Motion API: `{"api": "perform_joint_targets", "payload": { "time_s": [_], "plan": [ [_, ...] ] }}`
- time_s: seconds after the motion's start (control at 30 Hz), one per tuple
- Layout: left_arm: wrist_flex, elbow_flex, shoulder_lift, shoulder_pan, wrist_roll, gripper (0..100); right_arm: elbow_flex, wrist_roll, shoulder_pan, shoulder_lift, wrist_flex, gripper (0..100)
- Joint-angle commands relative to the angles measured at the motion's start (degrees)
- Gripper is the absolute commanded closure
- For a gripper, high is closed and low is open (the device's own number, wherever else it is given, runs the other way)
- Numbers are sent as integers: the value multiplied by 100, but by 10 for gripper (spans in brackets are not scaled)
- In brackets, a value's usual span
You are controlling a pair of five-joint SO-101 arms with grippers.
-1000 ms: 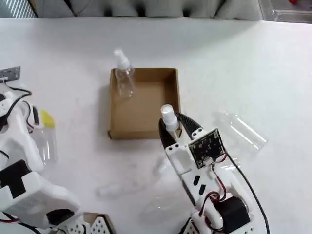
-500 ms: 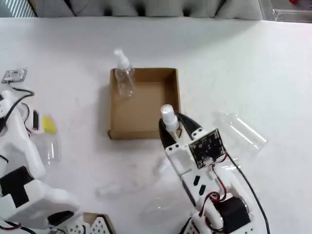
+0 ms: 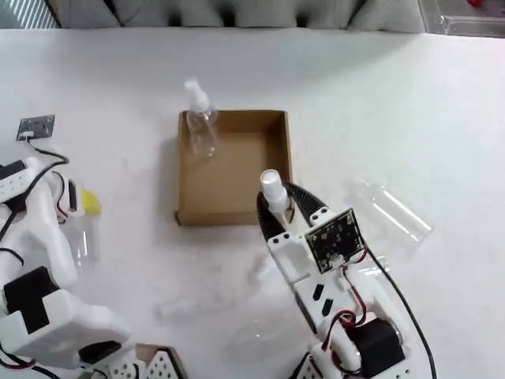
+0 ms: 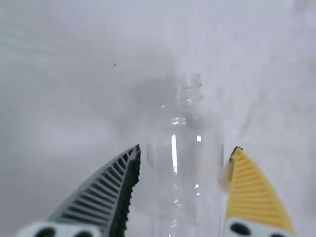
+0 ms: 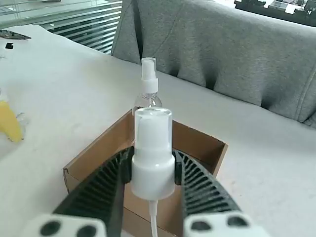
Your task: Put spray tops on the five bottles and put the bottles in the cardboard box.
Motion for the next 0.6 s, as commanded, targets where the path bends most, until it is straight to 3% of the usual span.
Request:
{"api": "perform_joint_targets", "payload": {
  "time_s": [0.0, 0.57],
  "plan": [
    [-97, -9, -277, 180, 44, 725, -53, 44, -48, 31, 22, 983],
    [-88, -316, 453, 268, 44, 734, -53, 44, -48, 31, -4, 983]
  ]
}}
